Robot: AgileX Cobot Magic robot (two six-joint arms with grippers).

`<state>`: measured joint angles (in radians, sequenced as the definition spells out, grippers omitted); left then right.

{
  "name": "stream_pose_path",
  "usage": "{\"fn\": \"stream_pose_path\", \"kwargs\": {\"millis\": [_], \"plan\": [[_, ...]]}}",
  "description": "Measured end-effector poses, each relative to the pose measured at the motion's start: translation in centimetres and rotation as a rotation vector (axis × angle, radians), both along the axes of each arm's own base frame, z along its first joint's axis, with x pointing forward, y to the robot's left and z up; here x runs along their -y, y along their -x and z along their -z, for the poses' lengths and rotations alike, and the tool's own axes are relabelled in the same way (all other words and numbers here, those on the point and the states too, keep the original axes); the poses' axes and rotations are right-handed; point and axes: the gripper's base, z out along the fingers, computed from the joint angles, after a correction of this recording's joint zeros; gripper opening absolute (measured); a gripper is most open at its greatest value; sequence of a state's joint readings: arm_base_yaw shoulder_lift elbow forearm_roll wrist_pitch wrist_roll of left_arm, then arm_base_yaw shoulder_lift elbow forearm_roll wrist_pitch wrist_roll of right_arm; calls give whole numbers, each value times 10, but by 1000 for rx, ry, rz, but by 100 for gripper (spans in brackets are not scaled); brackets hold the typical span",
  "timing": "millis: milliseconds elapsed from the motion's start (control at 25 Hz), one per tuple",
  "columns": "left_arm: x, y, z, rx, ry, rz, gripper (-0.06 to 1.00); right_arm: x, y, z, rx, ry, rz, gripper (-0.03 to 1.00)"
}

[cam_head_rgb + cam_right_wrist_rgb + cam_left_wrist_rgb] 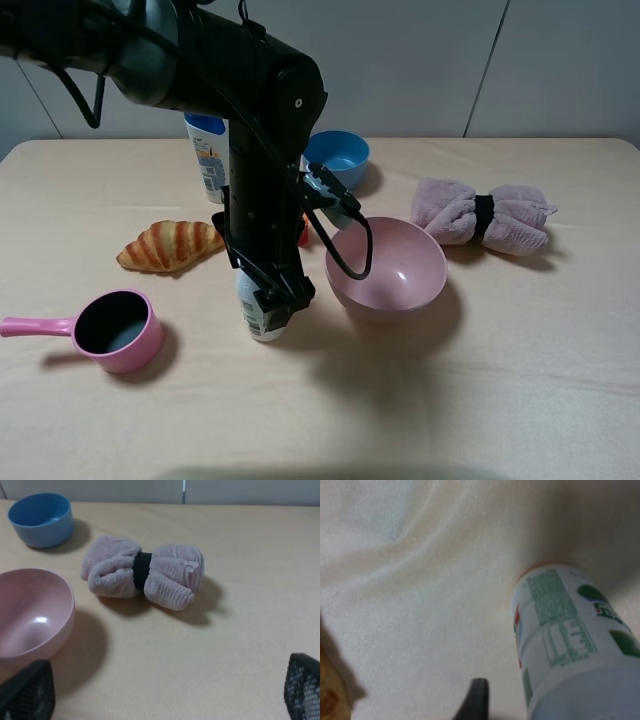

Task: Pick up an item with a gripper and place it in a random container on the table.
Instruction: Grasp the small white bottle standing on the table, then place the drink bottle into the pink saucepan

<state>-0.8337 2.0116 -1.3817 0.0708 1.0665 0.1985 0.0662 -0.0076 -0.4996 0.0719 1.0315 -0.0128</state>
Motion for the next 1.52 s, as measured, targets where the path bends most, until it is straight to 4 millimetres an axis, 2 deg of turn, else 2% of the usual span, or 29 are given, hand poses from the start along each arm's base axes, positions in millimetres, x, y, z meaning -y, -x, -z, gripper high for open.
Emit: {"fn": "stream_pose_path", "kwargs": {"millis": [280,1120,1520], "plan": [[0,0,0,1,-4,2,53,0,0,0,0,0,0,69],[0,0,0,2,-3,2,53,0,0,0,0,-1,-1,69],[-4,3,-21,-1,-6,-4,53,0,0,0,0,-1,-1,69]]}}
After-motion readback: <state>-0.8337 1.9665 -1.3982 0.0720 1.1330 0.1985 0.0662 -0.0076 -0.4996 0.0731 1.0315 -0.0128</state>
